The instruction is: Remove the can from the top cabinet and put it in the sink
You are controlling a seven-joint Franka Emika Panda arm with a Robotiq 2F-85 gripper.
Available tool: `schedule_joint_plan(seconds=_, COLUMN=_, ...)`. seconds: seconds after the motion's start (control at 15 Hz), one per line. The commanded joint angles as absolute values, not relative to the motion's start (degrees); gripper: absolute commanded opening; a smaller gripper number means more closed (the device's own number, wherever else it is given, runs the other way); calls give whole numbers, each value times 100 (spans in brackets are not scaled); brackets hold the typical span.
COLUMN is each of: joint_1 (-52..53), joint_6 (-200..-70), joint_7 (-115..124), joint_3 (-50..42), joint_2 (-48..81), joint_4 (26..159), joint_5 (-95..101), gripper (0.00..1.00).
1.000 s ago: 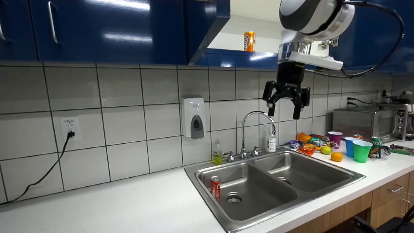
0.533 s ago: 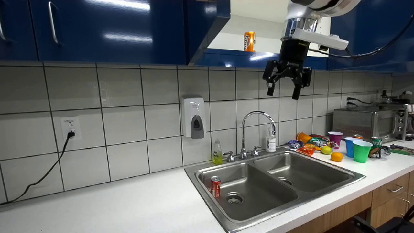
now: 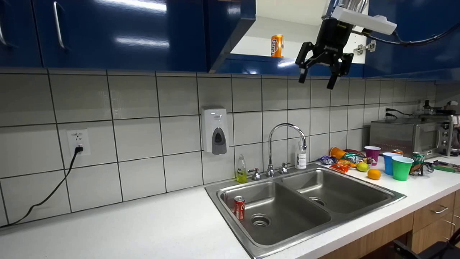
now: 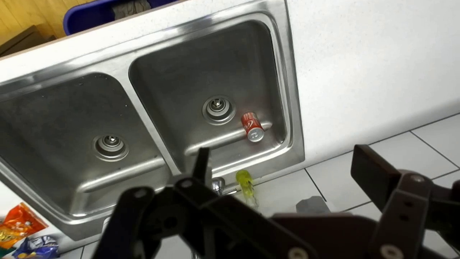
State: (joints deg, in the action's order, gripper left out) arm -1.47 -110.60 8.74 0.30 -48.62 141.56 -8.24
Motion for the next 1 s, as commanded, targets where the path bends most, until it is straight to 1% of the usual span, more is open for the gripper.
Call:
schedule_joint_plan(seconds=0.0, joint_1=-426, joint_6=-11170, joint_7=1049, joint_3=70, joint_2=-4994, joint_4=13964, joint_5=-685, gripper=100)
schedule_joint_plan(seconds=0.47, joint_1=-737, joint_6=-11369, joint_7=982, joint_3=-67, joint_2=-4723, joint_4=13380, joint_5=-418, gripper=100)
schedule_joint_plan(seconds=0.93, joint_1=-736, joint_6=-11427, joint_7=865, joint_3=-97, joint_2=-4049, joint_4=12552, joint_5=14, gripper=100)
